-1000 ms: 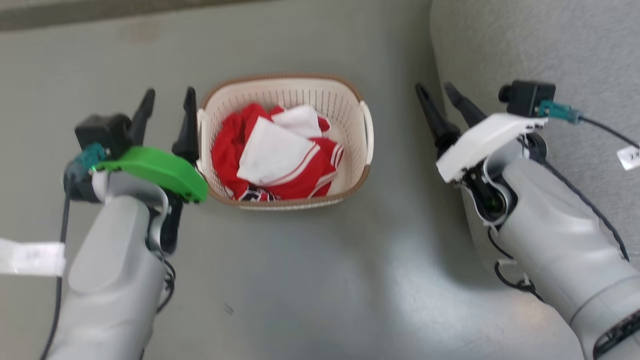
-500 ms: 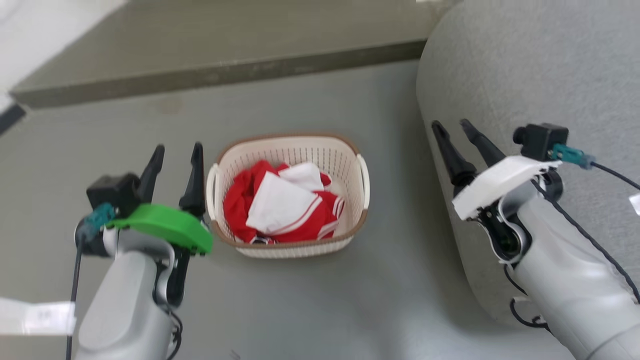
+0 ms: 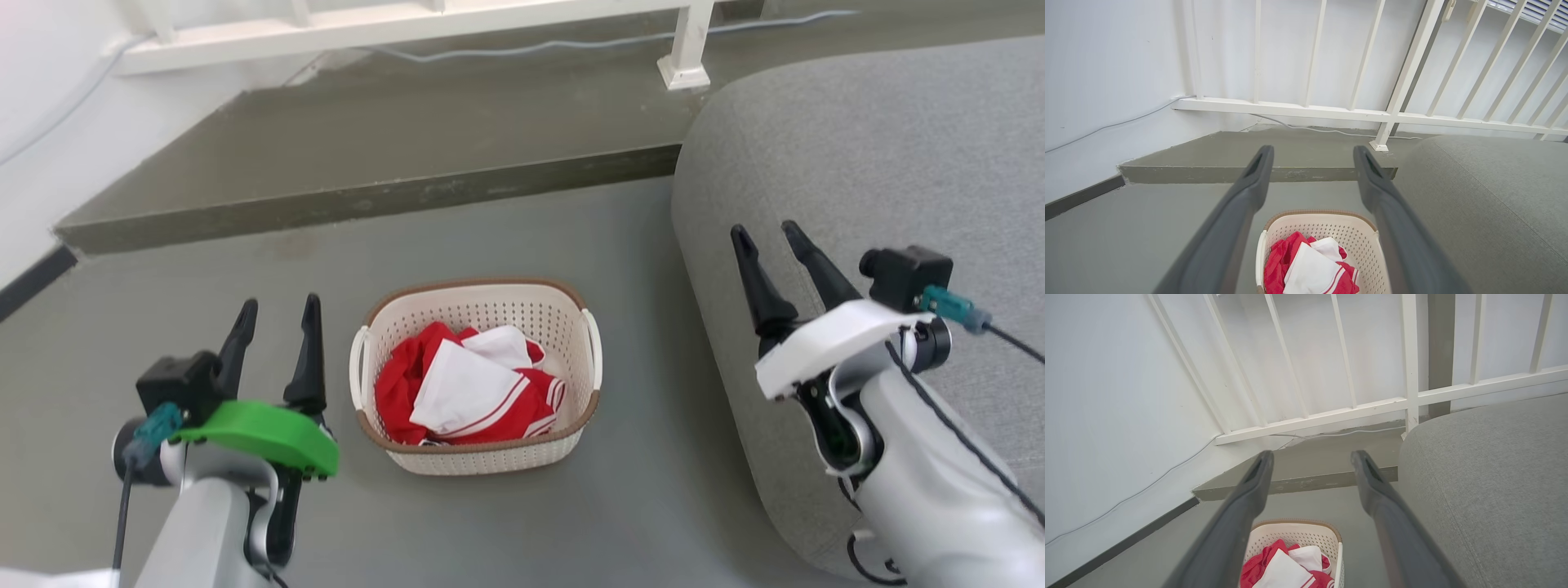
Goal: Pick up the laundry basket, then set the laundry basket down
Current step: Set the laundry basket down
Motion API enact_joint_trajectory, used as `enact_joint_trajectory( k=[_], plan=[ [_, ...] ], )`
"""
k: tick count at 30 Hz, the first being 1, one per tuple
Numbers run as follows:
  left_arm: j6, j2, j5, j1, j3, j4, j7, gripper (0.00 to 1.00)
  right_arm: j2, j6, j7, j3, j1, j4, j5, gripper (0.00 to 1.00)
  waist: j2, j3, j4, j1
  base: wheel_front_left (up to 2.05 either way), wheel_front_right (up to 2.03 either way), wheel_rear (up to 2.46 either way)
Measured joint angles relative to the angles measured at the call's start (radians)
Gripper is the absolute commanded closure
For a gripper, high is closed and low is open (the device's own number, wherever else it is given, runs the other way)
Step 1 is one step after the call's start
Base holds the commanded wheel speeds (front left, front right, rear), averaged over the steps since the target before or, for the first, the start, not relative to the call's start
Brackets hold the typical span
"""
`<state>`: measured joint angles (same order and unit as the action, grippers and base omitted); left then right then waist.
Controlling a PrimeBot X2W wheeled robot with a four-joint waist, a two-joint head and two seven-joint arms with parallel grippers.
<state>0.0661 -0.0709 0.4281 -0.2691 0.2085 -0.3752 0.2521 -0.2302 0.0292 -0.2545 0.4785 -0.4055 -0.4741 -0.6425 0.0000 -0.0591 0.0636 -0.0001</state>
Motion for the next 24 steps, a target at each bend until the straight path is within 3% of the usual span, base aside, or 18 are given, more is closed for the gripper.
enact_joint_trajectory(
  k=[11,24],
  plan=[
    [-0.01,0.003,-0.049,0.092,-0.015,0.072,0.0,0.0,0.005,-0.04,0.0,-0.056,0.139,0.091,0.066,0.0,0.0,0.034,0.002,0.0,0.0,0.0,0.0],
    [-0.019,0.017,-0.071,0.14,-0.041,0.133,0.0,0.0,0.008,-0.05,0.0,-0.105,0.218,0.164,0.117,0.0,0.0,0.03,-0.003,0.0,0.0,0.0,0.0]
  ],
)
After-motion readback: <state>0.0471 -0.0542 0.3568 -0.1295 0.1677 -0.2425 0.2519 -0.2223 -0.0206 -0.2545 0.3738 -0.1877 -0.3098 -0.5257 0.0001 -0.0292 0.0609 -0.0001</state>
